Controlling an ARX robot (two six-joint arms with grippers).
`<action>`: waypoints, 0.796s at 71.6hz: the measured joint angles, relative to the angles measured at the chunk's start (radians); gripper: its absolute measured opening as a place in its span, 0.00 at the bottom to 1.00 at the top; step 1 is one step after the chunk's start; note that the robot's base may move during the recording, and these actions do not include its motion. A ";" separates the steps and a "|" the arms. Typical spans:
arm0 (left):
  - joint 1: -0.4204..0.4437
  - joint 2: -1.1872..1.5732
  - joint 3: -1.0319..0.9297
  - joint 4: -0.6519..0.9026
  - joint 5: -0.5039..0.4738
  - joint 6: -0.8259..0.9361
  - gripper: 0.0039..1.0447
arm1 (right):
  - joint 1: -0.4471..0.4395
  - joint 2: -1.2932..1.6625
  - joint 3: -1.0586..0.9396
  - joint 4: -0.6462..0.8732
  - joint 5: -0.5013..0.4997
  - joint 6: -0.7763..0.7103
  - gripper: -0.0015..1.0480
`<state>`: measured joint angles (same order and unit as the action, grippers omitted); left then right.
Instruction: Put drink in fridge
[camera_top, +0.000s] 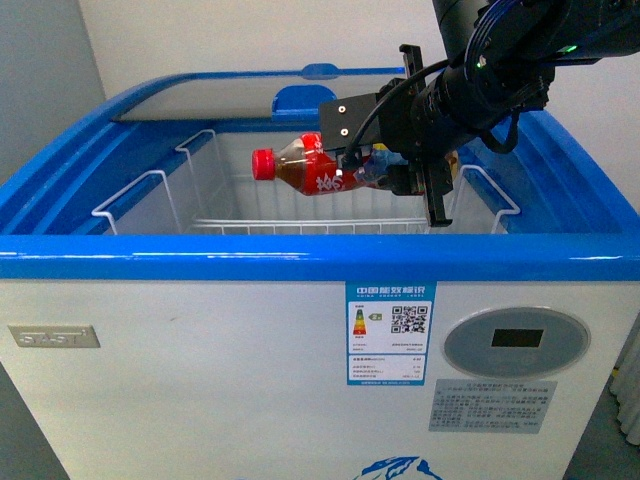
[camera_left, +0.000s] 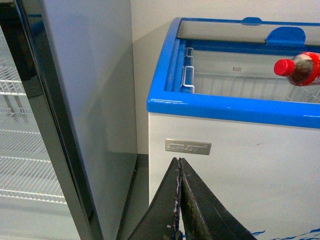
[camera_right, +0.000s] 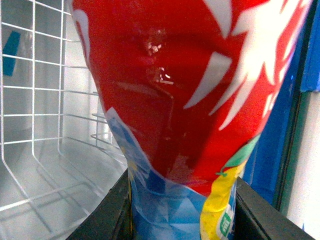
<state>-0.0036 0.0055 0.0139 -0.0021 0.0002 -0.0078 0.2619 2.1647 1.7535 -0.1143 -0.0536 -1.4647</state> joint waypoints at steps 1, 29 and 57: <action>0.000 0.000 0.000 0.000 0.000 0.000 0.02 | 0.000 0.008 0.008 0.001 0.001 0.003 0.36; 0.000 0.000 0.000 0.000 0.000 0.000 0.02 | 0.001 0.114 0.047 0.067 0.006 0.010 0.36; 0.000 0.000 0.000 0.000 0.000 0.000 0.02 | 0.009 0.252 0.093 0.105 0.021 0.028 0.36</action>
<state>-0.0036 0.0055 0.0139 -0.0021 0.0002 -0.0082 0.2710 2.4165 1.8465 -0.0090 -0.0322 -1.4368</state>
